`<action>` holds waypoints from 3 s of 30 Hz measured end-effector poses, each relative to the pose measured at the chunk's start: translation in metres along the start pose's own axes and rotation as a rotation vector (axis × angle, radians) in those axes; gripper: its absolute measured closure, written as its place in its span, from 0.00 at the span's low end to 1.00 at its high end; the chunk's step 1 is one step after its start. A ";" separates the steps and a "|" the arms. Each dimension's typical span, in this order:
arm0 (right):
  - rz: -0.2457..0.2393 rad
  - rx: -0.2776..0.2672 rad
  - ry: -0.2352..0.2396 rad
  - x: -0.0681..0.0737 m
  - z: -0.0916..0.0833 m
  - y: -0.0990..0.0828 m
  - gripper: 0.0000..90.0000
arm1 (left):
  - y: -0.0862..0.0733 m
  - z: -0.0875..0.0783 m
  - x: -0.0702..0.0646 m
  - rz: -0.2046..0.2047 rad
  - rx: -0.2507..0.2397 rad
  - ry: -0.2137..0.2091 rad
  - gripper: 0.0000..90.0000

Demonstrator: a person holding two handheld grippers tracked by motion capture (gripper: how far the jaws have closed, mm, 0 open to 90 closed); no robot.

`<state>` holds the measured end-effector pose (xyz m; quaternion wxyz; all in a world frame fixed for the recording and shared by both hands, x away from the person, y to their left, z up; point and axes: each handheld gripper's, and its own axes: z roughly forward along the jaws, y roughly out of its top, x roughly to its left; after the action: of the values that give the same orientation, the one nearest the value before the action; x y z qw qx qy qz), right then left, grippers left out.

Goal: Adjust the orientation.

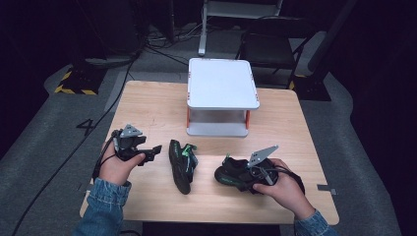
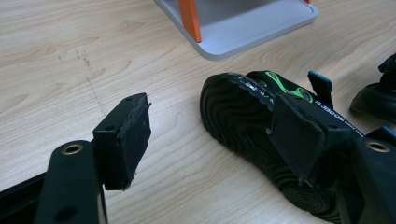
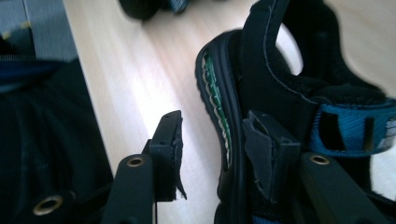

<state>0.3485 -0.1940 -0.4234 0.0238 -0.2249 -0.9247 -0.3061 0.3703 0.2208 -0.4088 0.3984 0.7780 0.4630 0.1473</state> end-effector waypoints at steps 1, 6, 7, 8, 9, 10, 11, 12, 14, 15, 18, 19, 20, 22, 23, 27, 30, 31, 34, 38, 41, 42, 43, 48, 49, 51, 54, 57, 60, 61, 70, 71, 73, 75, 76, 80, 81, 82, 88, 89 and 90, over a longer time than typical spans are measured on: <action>-0.011 0.027 0.005 0.003 0.002 0.000 0.63 | 0.000 0.001 0.000 -0.001 0.001 -0.004 0.32; -0.028 0.149 0.095 0.010 0.018 -0.008 0.62 | 0.004 0.003 0.000 0.004 -0.007 -0.005 0.32; -0.028 0.149 0.095 0.010 0.018 -0.008 0.62 | 0.004 0.003 0.000 0.004 -0.007 -0.005 0.32; -0.039 0.154 0.111 0.012 0.020 -0.009 0.60 | 0.005 0.003 -0.001 0.000 -0.006 -0.007 0.32; -0.038 0.152 0.104 0.013 0.019 -0.009 0.58 | 0.006 0.004 -0.001 0.008 -0.004 -0.008 0.32; -0.037 0.150 0.098 0.014 0.018 -0.009 0.56 | 0.006 0.005 -0.001 0.014 0.002 -0.014 0.32; -0.037 0.150 0.098 0.014 0.018 -0.009 0.56 | 0.006 0.005 -0.001 0.014 0.002 -0.014 0.32; -0.043 0.148 0.096 0.016 0.016 -0.009 0.54 | 0.006 0.007 -0.001 0.017 0.005 -0.016 0.32; -0.045 0.155 0.119 0.018 0.010 -0.009 0.54 | 0.006 0.008 -0.002 0.017 0.003 -0.017 0.32; -0.042 0.149 0.128 0.019 0.006 -0.009 0.51 | 0.006 0.008 -0.002 0.017 0.003 -0.017 0.32; -0.048 0.104 0.116 0.020 -0.011 -0.008 0.49 | 0.006 0.007 -0.001 0.017 0.004 -0.014 0.32; -0.048 0.104 0.116 0.020 -0.011 -0.008 0.49 | 0.006 0.007 -0.001 0.017 0.004 -0.014 0.32; -0.044 0.074 0.102 0.019 -0.017 -0.008 0.48 | 0.005 0.007 -0.001 0.014 0.003 -0.013 0.32; 0.011 -0.052 -0.006 0.010 -0.034 -0.007 0.40 | 0.004 0.006 -0.001 0.012 0.002 -0.007 0.32; 0.011 -0.052 -0.006 0.010 -0.034 -0.007 0.40 | 0.004 0.006 -0.001 0.012 0.002 -0.007 0.32; 0.119 -0.206 -0.170 -0.007 -0.029 -0.006 0.35 | -0.001 0.005 -0.001 0.004 0.008 0.000 0.32; 0.177 -0.199 -0.174 -0.015 -0.010 -0.006 0.35 | -0.004 0.001 0.001 -0.003 0.009 0.012 0.32; 0.187 -0.185 -0.178 -0.016 -0.004 -0.006 0.35 | -0.006 0.000 0.001 -0.012 0.008 0.013 0.32; 0.215 -0.150 -0.178 -0.020 0.012 -0.005 0.34 | -0.008 -0.003 0.004 -0.021 0.007 0.022 0.32; 0.231 -0.109 -0.161 -0.019 0.024 -0.003 0.47 | -0.011 -0.005 0.005 -0.023 0.008 0.029 0.32; 0.214 -0.071 -0.159 -0.017 0.034 -0.001 0.58 | -0.012 -0.006 0.005 -0.027 0.007 0.030 0.32; 0.202 -0.067 -0.187 -0.016 0.037 0.000 0.71 | -0.013 -0.008 0.005 -0.029 0.007 0.029 0.32; 0.183 -0.059 -0.188 -0.016 0.034 0.002 0.74 | -0.013 -0.008 0.006 -0.022 0.008 0.028 0.32; 0.160 -0.074 -0.193 -0.023 0.025 0.002 0.81 | -0.014 -0.009 0.007 -0.034 0.003 0.037 0.32; 0.156 -0.091 -0.191 -0.025 0.022 0.004 0.81 | -0.015 -0.010 0.007 -0.032 0.005 0.038 0.32; 0.147 -0.105 -0.214 -0.031 0.017 0.009 0.81 | -0.018 -0.011 0.007 -0.034 0.008 0.039 0.32; 0.136 -0.133 -0.279 -0.050 0.011 0.018 0.81 | -0.025 -0.016 0.008 -0.047 0.014 0.051 0.32; 0.127 -0.125 -0.310 -0.065 0.015 0.021 0.80 | -0.030 -0.020 0.011 -0.067 0.013 0.062 0.32; 0.137 -0.140 -0.324 -0.091 0.032 0.019 0.74 | -0.035 -0.026 0.015 -0.087 0.006 0.079 0.32; 0.146 -0.167 -0.302 -0.093 0.033 0.018 0.70 | -0.035 -0.026 0.015 -0.087 0.006 0.079 0.32; 0.103 -0.272 -0.277 -0.062 0.000 0.032 0.51 | -0.036 -0.023 0.015 -0.080 0.011 0.075 0.32; 0.100 -0.282 -0.242 -0.057 -0.001 0.034 0.53 | -0.036 -0.024 0.015 -0.079 0.014 0.070 0.32; 0.098 -0.301 -0.186 -0.051 0.003 0.038 0.55 | -0.035 -0.024 0.014 -0.082 0.010 0.072 0.32; 0.095 -0.294 -0.187 -0.049 0.012 0.041 0.58 | -0.036 -0.025 0.014 -0.082 0.009 0.074 0.32; 0.103 -0.281 -0.200 -0.050 0.019 0.042 0.61 | -0.036 -0.025 0.014 -0.082 0.010 0.076 0.32; 0.095 -0.296 -0.233 -0.051 0.026 0.039 0.83 | -0.036 -0.026 0.015 -0.081 0.010 0.075 0.32; 0.094 -0.297 -0.230 -0.051 0.025 0.039 0.83 | -0.035 -0.025 0.015 -0.083 0.005 0.075 0.32; 0.089 -0.302 -0.230 -0.050 0.022 0.038 0.83 | -0.034 -0.024 0.016 -0.082 0.005 0.074 0.32; 0.058 -0.290 -0.185 -0.038 0.006 0.029 0.84 | -0.022 -0.013 0.014 -0.061 0.005 0.044 0.32; 0.051 -0.283 -0.176 -0.035 0.003 0.027 0.84 | -0.019 -0.011 0.013 -0.057 0.002 0.039 0.32; 0.047 -0.274 -0.165 -0.030 -0.001 0.025 0.84 | -0.016 -0.007 0.013 -0.051 -0.003 0.029 0.32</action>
<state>0.3864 -0.1891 -0.4139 -0.0758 -0.2719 -0.8677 -0.4092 0.3632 0.2387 -0.4179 0.3965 0.7632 0.4881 0.1488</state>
